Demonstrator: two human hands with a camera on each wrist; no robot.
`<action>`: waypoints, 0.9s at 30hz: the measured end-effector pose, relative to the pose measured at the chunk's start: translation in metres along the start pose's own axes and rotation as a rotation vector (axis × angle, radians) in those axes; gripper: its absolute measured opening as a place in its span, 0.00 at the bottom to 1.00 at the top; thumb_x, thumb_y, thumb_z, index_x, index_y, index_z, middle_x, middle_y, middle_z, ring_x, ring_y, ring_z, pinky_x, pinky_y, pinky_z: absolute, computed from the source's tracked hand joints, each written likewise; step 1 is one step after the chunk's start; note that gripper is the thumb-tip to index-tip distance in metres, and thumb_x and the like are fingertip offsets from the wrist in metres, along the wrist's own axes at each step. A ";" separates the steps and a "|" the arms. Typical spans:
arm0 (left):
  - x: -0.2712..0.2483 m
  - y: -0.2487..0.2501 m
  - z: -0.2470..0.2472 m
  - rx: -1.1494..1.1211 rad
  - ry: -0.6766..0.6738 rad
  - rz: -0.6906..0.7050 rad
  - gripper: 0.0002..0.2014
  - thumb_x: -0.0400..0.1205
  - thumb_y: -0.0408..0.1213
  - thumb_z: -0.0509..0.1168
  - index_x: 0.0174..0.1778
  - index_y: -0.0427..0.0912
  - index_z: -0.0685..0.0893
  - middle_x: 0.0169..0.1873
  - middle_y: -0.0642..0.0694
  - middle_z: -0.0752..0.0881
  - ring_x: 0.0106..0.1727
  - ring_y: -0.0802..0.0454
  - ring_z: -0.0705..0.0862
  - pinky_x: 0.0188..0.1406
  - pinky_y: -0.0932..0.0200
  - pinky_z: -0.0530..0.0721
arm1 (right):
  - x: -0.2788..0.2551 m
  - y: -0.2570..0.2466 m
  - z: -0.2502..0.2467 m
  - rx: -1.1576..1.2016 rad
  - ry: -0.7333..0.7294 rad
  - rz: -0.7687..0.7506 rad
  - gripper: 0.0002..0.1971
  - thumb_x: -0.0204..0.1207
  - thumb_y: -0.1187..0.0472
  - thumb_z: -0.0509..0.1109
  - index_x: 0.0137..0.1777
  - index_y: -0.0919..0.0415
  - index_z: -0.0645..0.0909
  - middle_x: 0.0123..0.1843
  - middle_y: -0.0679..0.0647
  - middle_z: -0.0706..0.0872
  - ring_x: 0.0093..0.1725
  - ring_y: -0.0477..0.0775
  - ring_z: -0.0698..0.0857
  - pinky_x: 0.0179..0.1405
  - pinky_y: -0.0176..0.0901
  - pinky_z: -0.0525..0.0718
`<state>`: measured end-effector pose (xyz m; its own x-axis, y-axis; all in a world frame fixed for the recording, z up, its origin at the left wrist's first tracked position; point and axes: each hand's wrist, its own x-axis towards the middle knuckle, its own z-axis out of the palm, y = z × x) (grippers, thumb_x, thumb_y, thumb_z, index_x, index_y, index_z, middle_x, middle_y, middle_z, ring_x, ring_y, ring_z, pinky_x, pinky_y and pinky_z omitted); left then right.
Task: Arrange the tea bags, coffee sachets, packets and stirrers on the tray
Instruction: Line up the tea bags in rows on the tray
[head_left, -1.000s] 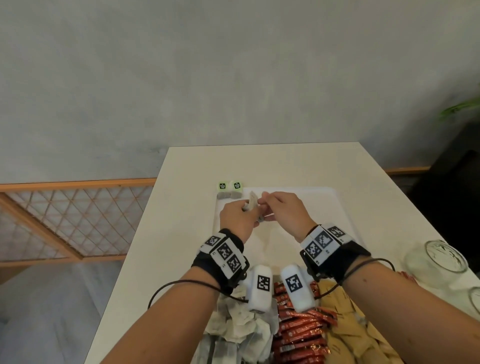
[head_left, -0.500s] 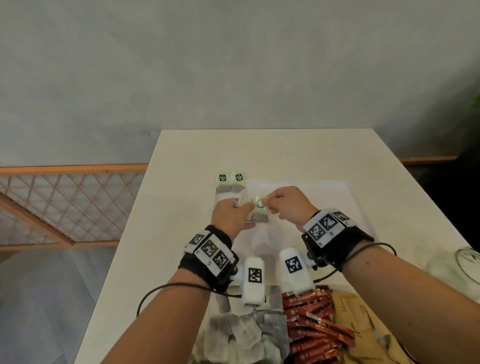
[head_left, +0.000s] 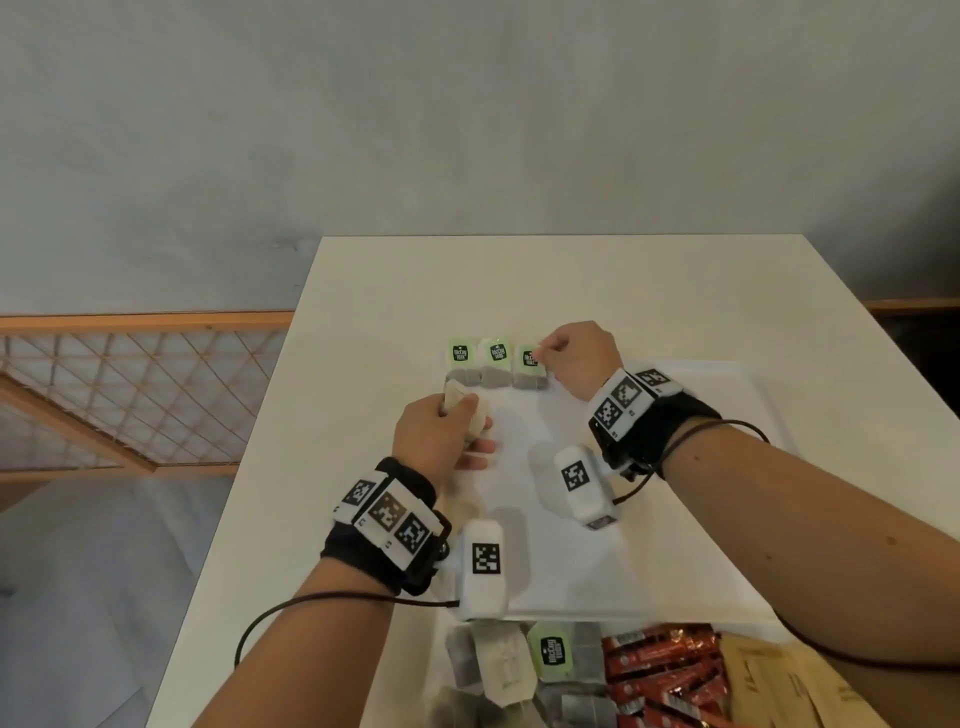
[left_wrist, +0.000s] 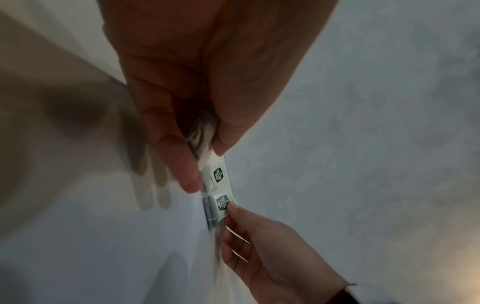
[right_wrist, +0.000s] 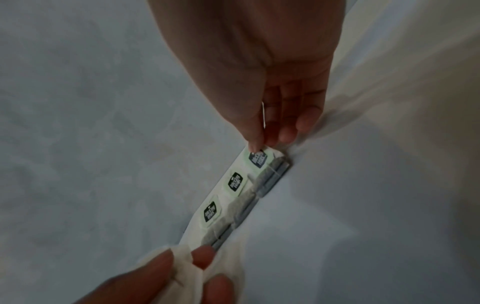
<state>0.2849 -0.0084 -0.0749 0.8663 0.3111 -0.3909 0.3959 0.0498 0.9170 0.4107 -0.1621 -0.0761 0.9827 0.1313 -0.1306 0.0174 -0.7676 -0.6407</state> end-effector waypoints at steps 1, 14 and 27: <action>0.001 0.000 0.000 -0.003 -0.013 -0.003 0.10 0.86 0.38 0.63 0.49 0.34 0.85 0.41 0.38 0.90 0.28 0.53 0.89 0.25 0.59 0.88 | 0.003 -0.002 0.000 0.007 0.008 0.002 0.05 0.78 0.57 0.73 0.44 0.57 0.88 0.46 0.53 0.90 0.47 0.54 0.86 0.44 0.39 0.77; -0.025 0.012 0.008 -0.026 -0.285 0.001 0.13 0.88 0.30 0.59 0.66 0.30 0.78 0.59 0.35 0.87 0.54 0.48 0.90 0.49 0.57 0.91 | -0.043 -0.003 -0.014 0.400 -0.003 -0.021 0.07 0.77 0.54 0.73 0.48 0.57 0.86 0.45 0.51 0.87 0.44 0.51 0.83 0.47 0.48 0.84; -0.069 0.026 0.017 0.010 -0.176 0.096 0.13 0.88 0.44 0.60 0.58 0.39 0.85 0.55 0.36 0.89 0.56 0.39 0.88 0.52 0.46 0.90 | -0.125 -0.013 -0.047 0.512 -0.220 -0.091 0.05 0.79 0.65 0.72 0.49 0.68 0.82 0.39 0.53 0.85 0.35 0.48 0.85 0.35 0.36 0.83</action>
<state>0.2410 -0.0446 -0.0252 0.9398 0.1433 -0.3101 0.3109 0.0180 0.9503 0.2965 -0.1984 -0.0161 0.9187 0.3530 -0.1770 -0.0450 -0.3519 -0.9350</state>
